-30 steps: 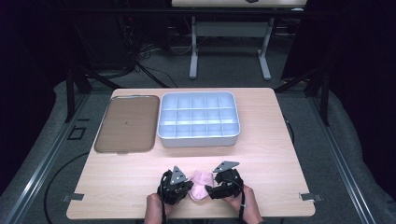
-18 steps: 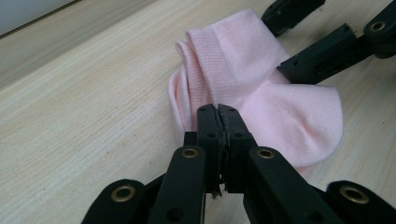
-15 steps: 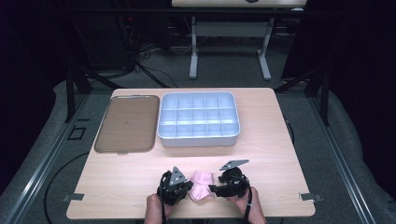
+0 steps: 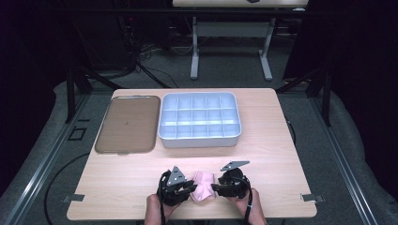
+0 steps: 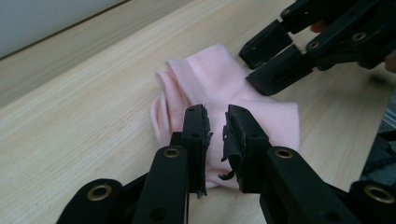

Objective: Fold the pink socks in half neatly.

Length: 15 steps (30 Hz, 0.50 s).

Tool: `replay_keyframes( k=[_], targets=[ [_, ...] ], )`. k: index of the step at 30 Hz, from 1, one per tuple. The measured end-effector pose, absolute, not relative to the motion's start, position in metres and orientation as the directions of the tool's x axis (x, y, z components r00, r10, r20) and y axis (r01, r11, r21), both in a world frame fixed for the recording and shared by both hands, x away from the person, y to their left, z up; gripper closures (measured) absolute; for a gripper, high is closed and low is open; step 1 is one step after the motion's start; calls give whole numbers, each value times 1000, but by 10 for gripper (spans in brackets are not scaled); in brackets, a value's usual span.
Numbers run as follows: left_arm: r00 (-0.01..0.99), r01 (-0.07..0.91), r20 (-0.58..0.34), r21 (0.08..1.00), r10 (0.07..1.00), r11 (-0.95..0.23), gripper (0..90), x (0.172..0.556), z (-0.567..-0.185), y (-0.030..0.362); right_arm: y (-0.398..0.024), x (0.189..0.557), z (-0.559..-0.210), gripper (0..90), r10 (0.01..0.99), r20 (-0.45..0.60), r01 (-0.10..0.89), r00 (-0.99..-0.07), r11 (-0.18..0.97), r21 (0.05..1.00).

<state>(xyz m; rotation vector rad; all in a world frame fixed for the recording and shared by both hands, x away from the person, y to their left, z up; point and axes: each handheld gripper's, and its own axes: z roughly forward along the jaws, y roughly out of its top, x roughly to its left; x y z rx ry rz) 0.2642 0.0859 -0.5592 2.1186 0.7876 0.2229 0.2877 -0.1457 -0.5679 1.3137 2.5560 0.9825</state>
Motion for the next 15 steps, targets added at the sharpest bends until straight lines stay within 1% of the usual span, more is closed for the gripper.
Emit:
replay_keyframes(
  k=[3, 8, 12, 15],
  targets=[
    [815, 432, -129, 784, 565, -445, 788, 262, -560, 86, -143, 288, -568, 583, 760, 162, 678, -629, 435, 592],
    [835, 391, -91, 791, 543, -470, 789, 259, -558, 84, -143, 289, -568, 583, 757, 171, 678, -631, 432, 594],
    [818, 400, -49, 764, 572, -506, 796, 262, -561, 81, -143, 288, -568, 583, 757, 174, 679, -630, 427, 598],
    [801, 415, -23, 740, 598, -529, 829, 266, -567, 81, -143, 289, -569, 583, 755, 178, 678, -631, 426, 599]
  ],
)
